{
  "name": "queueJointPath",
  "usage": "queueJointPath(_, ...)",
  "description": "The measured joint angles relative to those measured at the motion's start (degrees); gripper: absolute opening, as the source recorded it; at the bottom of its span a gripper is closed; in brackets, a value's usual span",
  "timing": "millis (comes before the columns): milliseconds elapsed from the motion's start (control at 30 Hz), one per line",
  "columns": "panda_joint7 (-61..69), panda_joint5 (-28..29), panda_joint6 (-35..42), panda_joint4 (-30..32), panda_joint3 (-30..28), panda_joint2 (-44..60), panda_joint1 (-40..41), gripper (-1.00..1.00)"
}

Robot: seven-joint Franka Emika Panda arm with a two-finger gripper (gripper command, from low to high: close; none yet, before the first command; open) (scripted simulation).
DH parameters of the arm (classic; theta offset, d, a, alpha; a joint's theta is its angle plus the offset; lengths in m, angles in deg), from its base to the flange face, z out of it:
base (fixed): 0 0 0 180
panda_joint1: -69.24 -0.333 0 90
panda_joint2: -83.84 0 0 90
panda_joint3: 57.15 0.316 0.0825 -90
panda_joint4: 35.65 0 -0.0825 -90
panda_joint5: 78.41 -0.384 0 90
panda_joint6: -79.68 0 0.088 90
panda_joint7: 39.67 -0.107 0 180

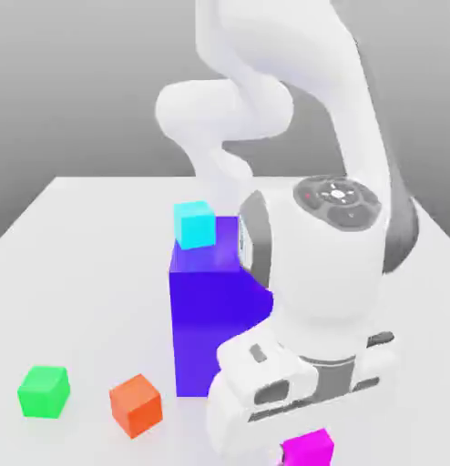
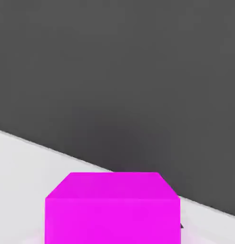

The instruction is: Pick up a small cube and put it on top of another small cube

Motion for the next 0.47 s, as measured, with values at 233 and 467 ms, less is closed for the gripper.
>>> queueJointPath(233, -1.27, -4.89, -2.73, 10.62, -10.18, -7.88, 10.91, -1.0)
queueJointPath(467, 2.66, -12.56, -9.33, 11.8, -12.24, -1.93, 18.86, 1.0)
